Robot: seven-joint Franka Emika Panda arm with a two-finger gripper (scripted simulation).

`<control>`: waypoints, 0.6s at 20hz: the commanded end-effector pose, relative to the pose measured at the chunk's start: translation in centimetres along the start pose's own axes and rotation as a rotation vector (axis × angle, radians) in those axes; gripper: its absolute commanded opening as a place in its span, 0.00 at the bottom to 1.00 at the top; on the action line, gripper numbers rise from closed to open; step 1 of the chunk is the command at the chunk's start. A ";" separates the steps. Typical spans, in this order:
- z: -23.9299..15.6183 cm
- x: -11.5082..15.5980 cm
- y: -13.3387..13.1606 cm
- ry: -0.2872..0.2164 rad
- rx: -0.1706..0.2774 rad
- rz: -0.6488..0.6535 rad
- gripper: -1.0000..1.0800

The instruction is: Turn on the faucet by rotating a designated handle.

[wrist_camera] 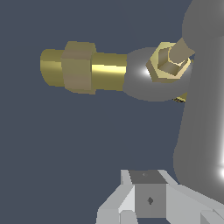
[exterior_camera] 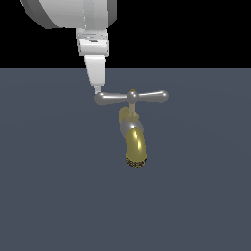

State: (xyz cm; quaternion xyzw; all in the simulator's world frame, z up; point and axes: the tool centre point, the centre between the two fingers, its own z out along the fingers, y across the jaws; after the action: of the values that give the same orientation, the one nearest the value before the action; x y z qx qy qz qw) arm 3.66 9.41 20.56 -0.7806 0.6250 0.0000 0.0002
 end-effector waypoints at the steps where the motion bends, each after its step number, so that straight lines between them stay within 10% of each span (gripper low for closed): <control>1: 0.6 0.5 -0.6 0.001 0.000 0.030 0.00; 12: 0.9 0.9 -1.0 0.000 0.000 0.053 0.00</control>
State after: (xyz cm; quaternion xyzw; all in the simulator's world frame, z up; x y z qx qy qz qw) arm 4.91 8.74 19.56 -0.7630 0.6464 0.0000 -0.0003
